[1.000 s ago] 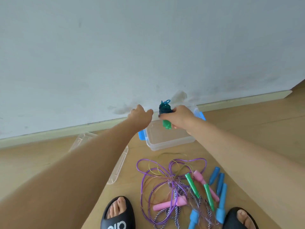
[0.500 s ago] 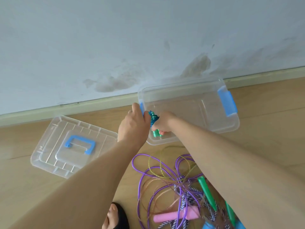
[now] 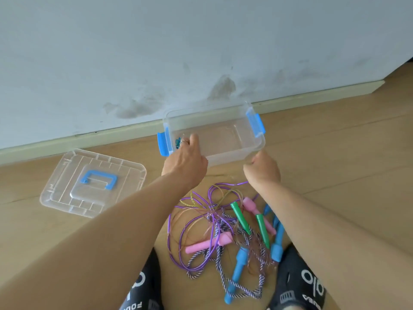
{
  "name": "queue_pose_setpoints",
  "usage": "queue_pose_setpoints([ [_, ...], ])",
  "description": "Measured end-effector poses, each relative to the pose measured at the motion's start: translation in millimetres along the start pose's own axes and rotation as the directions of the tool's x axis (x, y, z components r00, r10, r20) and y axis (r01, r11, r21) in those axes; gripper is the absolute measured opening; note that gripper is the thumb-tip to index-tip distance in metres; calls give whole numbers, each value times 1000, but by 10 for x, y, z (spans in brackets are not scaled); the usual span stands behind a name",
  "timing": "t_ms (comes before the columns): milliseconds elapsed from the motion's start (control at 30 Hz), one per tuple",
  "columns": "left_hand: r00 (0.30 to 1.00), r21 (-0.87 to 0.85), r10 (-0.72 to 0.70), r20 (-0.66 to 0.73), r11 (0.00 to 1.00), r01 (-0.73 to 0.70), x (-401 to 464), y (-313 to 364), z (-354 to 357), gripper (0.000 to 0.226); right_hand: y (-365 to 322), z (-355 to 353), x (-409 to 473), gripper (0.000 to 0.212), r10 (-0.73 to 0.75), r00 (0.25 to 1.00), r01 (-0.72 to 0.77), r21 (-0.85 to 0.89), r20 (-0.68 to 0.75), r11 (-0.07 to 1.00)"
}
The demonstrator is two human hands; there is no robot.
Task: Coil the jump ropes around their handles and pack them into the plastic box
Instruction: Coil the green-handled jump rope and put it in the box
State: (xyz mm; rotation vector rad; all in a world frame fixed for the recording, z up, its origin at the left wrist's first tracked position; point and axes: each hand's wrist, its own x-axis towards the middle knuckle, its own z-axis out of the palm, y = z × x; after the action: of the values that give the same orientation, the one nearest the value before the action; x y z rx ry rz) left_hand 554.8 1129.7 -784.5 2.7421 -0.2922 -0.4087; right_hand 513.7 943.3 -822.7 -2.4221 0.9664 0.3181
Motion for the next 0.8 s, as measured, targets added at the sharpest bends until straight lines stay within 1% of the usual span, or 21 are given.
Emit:
queue_pose_setpoints([
  [67,984,65,60,170,995,-72,-213,123,148,25,393,66,-224,24,106,974,-83,-121,198,989],
  [133,942,100,45,333,991,-83,-421,177,323,32,723,174,-478,27,171,931,-108,-205,321,973],
  [200,894,118,2,448,991,-62,-624,204,471,36,983,285,-681,36,205,909,-133,-214,362,968],
  [300,837,148,-1,548,984,-96,-876,257,598,41,1177,434,-859,53,213,906,-180,-123,367,976],
  [367,811,191,4,585,971,-143,-982,318,610,45,1196,499,-880,55,188,917,-191,-25,352,981],
  [433,805,236,-4,593,957,-169,-1033,395,604,43,1188,539,-849,53,148,932,-158,3,332,987],
  [533,814,249,-21,581,956,-153,-1054,458,608,43,1141,559,-789,42,64,933,-28,-107,353,994],
  [600,813,242,-34,581,961,-133,-1043,468,621,45,1116,585,-761,33,4,912,77,-179,410,981],
  [667,807,216,-46,589,971,-102,-1014,468,634,45,1078,611,-754,30,-52,906,167,-240,421,956],
  [800,795,164,-52,604,985,-61,-954,410,671,43,1085,714,-739,16,-103,914,216,-254,391,943],
])
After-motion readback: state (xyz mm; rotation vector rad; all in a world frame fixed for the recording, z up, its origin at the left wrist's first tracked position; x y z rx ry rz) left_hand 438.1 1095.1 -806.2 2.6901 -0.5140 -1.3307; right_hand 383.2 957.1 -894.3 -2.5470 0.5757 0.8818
